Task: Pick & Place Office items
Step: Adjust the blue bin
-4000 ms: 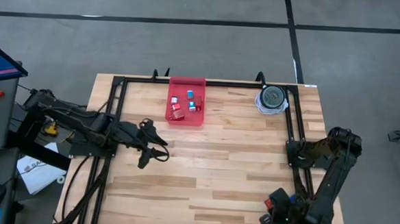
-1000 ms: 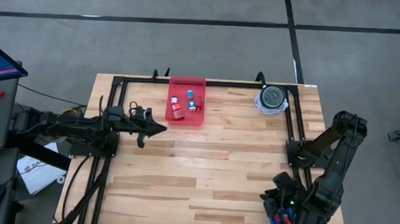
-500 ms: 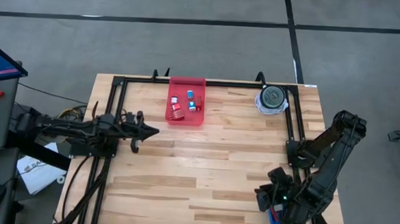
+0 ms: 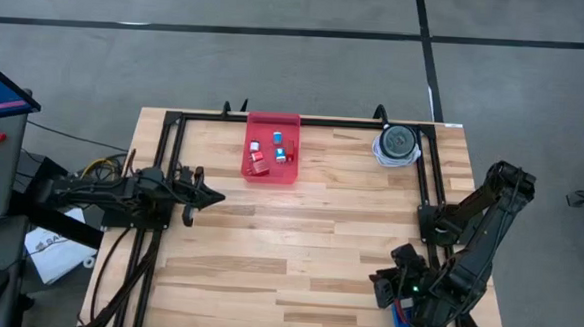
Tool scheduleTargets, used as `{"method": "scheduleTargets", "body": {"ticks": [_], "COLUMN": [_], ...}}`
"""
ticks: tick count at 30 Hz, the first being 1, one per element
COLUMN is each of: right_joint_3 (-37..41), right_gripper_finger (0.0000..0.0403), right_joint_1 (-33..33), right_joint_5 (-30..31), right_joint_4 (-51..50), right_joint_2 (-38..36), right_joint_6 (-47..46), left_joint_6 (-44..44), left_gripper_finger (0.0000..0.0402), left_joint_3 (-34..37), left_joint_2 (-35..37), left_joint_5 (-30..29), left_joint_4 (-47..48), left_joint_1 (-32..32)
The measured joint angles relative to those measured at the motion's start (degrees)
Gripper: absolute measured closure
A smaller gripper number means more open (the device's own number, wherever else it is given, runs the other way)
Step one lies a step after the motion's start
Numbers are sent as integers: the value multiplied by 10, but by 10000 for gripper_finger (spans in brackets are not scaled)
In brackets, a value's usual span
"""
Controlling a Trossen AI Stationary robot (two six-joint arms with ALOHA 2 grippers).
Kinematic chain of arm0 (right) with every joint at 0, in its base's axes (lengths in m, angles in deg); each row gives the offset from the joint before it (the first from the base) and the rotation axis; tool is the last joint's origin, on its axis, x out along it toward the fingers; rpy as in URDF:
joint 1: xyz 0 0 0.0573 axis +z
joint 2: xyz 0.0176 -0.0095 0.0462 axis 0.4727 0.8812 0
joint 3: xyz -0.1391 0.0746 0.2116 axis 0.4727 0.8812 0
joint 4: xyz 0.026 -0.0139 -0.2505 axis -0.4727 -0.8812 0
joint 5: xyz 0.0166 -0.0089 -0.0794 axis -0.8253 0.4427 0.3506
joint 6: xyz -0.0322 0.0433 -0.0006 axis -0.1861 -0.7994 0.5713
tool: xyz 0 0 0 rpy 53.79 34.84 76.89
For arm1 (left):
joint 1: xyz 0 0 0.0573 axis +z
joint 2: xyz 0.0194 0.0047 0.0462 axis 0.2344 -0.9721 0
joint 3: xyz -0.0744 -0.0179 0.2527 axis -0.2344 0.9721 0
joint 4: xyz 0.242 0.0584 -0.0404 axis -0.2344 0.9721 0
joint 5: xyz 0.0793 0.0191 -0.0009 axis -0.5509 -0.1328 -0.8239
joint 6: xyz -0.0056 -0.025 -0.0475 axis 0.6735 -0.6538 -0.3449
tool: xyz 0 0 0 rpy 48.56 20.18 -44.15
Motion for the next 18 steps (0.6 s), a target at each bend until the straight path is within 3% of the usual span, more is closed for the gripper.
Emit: {"method": "scheduleTargets", "body": {"ticks": [9,18], "right_joint_3": [0,17], "right_gripper_finger": [272,272], "right_joint_1": [-15,-26], "right_joint_5": [0,-36], "right_joint_4": [-1,35], "right_joint_2": [0,11], "right_joint_6": [17,84], "left_joint_6": [54,28], "left_gripper_finger": [400,400], "left_joint_3": [0,0], "left_joint_2": [-11,-59], "left_joint_5": [-42,-54], "left_joint_4": [0,-3], "left_joint_1": [0,0]}}
